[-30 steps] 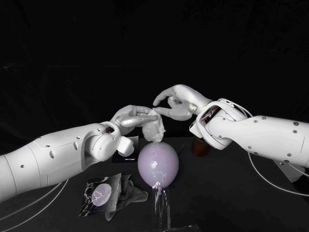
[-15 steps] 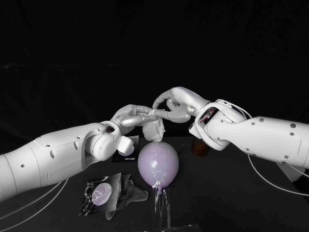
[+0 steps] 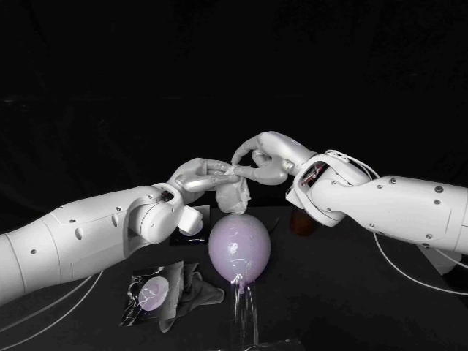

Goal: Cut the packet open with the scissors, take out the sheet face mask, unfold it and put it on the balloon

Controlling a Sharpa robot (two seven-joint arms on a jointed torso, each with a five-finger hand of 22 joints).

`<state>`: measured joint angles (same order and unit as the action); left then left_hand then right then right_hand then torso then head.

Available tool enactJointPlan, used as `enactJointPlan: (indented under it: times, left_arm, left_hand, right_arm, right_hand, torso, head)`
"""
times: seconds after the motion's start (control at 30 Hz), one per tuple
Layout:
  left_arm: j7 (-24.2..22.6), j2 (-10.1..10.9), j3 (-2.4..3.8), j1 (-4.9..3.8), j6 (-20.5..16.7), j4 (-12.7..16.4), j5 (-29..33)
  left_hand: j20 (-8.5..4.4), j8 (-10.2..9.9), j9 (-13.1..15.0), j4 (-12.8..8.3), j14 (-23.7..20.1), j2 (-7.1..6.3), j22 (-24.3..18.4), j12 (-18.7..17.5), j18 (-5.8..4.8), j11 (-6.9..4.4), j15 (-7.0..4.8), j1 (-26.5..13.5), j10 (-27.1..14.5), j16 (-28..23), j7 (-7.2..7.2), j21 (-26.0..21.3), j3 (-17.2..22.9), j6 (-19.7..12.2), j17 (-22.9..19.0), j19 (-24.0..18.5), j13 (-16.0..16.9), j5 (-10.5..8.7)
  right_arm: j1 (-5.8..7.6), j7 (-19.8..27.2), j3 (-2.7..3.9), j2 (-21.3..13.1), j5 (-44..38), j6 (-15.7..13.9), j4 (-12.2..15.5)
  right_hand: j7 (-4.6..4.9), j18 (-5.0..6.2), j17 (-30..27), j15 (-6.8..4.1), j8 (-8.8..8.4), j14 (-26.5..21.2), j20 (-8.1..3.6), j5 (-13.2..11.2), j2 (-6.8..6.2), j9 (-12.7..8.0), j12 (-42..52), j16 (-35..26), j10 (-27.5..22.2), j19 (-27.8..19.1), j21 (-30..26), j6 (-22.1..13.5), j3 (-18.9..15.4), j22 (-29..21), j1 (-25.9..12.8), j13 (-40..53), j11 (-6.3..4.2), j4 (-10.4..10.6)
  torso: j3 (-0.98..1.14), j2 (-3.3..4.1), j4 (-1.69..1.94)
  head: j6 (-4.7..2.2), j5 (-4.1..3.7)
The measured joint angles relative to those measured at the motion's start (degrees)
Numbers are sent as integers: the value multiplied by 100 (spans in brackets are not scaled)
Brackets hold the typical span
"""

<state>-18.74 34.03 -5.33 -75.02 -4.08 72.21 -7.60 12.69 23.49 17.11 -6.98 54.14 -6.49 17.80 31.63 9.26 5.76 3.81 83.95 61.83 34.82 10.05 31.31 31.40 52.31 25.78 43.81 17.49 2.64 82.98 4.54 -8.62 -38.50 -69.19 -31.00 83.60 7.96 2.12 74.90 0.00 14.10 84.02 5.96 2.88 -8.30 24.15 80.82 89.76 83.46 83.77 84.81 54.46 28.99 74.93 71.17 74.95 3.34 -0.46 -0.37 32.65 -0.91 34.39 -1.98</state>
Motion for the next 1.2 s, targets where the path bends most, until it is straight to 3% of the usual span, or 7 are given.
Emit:
enactJointPlan:
  times: [0.53, 0.9, 1.1, 1.2]
  left_arm:
    - [-23, 3, -5, 5, -5, 5, -35]
    - [-27, 5, -8, 8, -23, 8, -53]
    - [-26, 5, -11, 12, -34, 10, -72]
    - [-26, 4, -12, 13, -38, 11, -85]
  left_hand:
    - [21, -1, -11, -39, -22, 0, 88, 29, -2, -11, 0, 0, -12, 25, -21, 125, 8, 61, -18, -61, 12, 0]
    - [3, -9, -17, -39, -40, 0, 140, 35, -3, -12, 0, 0, -30, 26, -43, 212, 8, 81, -27, -84, 12, 0]
    - [8, -9, -18, -39, -41, 0, 162, 55, -3, -12, 1, 0, -30, 46, -21, 260, 8, 102, -33, -117, 13, 0]
    - [2, -9, -18, -56, -51, -1, 181, 55, -3, -11, 12, -1, -30, 46, -21, 261, 25, 103, -35, -124, 23, 0]
  right_arm:
    - [-9, -70, -3, 45, -38, 56, -65]
    - [-13, -77, -2, 67, -57, 112, -72]
    - [-13, -75, 2, 94, -69, 147, -89]
    - [-12, -75, 2, 108, -76, 152, -99]
  right_hand:
    - [-23, 0, 5, -3, 0, -3, -16, 0, 16, -14, -2, 4, 32, 15, -1, 127, 1, 2, 62, -5, -11, 0]
    - [-142, 0, 5, -85, 96, 1, -36, -1, 229, -1, 98, 3, 53, 32, -2, 393, 115, -3, 273, -2, -73, -49]
    - [-211, 0, 4, -137, 224, -7, -84, -2, 460, 53, 136, 0, 58, 23, 23, 498, 172, -2, 252, -1, -131, 9]
    - [-213, 0, 1, -166, 252, 1, -125, -3, 509, 88, 189, -1, 47, 22, 68, 500, 194, -1, 221, 0, -160, 31]
  torso:
    - [1, -1, 1]
    - [3, -1, -2]
    - [2, -1, -2]
    - [1, -1, -1]
  head:
    - [15, 8]
    - [32, 4]
    - [44, 4]
    - [51, 4]
